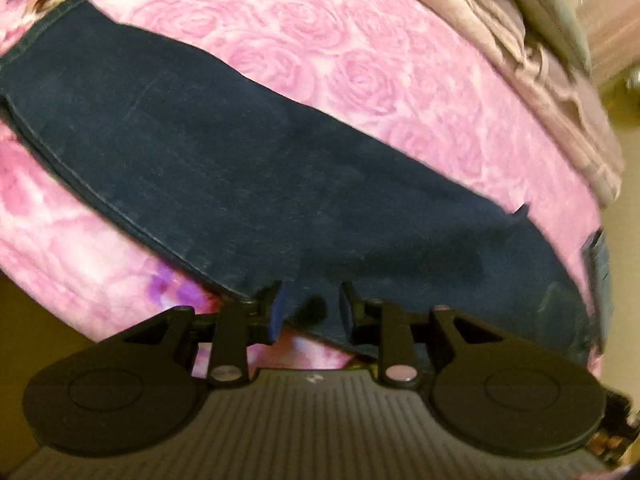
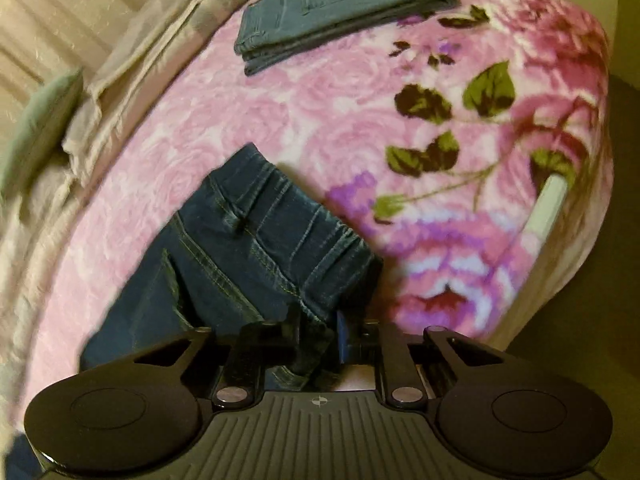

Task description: Fold clothes

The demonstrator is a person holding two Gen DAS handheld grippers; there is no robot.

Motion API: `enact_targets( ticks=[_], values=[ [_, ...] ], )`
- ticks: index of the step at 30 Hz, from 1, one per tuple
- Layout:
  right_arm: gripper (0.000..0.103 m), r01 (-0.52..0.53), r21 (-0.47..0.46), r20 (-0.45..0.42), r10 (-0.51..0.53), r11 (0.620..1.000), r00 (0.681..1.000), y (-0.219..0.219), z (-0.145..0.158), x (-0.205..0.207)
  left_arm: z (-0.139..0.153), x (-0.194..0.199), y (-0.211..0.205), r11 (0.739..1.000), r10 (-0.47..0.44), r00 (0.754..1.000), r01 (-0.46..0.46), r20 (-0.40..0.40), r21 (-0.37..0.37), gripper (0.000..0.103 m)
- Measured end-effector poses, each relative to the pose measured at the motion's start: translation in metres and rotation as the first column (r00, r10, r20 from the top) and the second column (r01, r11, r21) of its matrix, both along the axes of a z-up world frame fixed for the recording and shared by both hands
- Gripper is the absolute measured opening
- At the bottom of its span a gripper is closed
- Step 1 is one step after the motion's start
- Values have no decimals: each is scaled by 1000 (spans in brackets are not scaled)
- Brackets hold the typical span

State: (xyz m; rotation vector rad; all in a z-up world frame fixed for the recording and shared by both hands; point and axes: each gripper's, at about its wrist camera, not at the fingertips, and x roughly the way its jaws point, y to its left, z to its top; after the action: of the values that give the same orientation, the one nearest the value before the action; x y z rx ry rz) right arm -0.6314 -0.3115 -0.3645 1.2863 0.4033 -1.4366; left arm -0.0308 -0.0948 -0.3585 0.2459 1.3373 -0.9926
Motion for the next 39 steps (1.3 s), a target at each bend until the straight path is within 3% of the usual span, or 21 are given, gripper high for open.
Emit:
enact_targets(
  ticks=[1,3,4,5,7,10,13,17,20,23,25,27,29,31,33,35,36,37,39],
  values=[
    [17,4,14,-9,-4,1000,1000,0,-3,1,2,-2,-2,1000,-11,1000,11,9,-2,22],
    [37,31,28,-67,-29,999,997,-1,8,4,7,-3,-7,999,-24,1000,25,17,-26,22],
    [59,45,34,-101,-41,998,994,-1,15,6,10,-3,-9,999,-31,999,31,21,-40,22],
    [63,30,17,-166,-27,999,986,0,26,12,13,-3,-13,998,-42,999,44,29,-48,22],
    [63,-51,-29,-313,40,998,949,0,51,30,17,-4,-30,994,-92,994,95,58,-57,22],
    [63,-262,-88,-360,215,961,908,-12,68,68,19,-13,-64,974,-195,975,204,103,-96,21],
    [62,-445,-147,-362,371,883,855,-33,65,124,19,-33,-108,944,-269,954,288,133,-158,13],
    [55,-640,-168,-396,543,750,740,-53,44,206,13,-71,-162,888,-371,909,408,192,-213,6],
    [55,-718,-130,-458,601,683,655,-57,17,243,-6,-105,-190,845,-454,847,508,277,-169,6],
    [55,-760,25,-509,663,650,550,-62,-31,258,-39,-131,-208,832,-511,782,554,357,-24,7],
    [55,-771,8,-524,659,637,539,-59,-43,254,-40,-140,-207,828,-512,758,560,403,-1,7],
    [55,-768,18,-522,661,641,539,-60,-37,253,-31,-138,-201,844,-486,785,535,384,-25,6],
    [55,-760,-3,-511,652,650,560,-59,-24,252,-20,-134,-195,857,-457,817,510,352,-71,6],
    [55,-761,-43,-498,647,647,578,-58,-17,252,-10,-132,-191,850,-444,838,506,317,-147,6],
    [55,-763,-77,-486,644,642,591,-58,-12,253,-13,-140,-197,823,-485,819,546,307,-157,7],
    [55,-762,-12,-480,665,648,573,-62,-29,257,-33,-151,-211,805,-544,775,590,322,-60,8],
    [55,-763,-17,-483,663,646,572,-61,-37,256,-39,-153,-214,799,-553,764,599,333,-47,9],
    [55,-765,-34,-484,659,643,575,-61,-37,255,-42,-153,-214,795,-553,759,604,344,-55,9],
    [55,-759,-36,-486,652,650,582,-59,-27,250,-35,-146,-207,808,-533,778,585,333,-72,9]
  ],
)
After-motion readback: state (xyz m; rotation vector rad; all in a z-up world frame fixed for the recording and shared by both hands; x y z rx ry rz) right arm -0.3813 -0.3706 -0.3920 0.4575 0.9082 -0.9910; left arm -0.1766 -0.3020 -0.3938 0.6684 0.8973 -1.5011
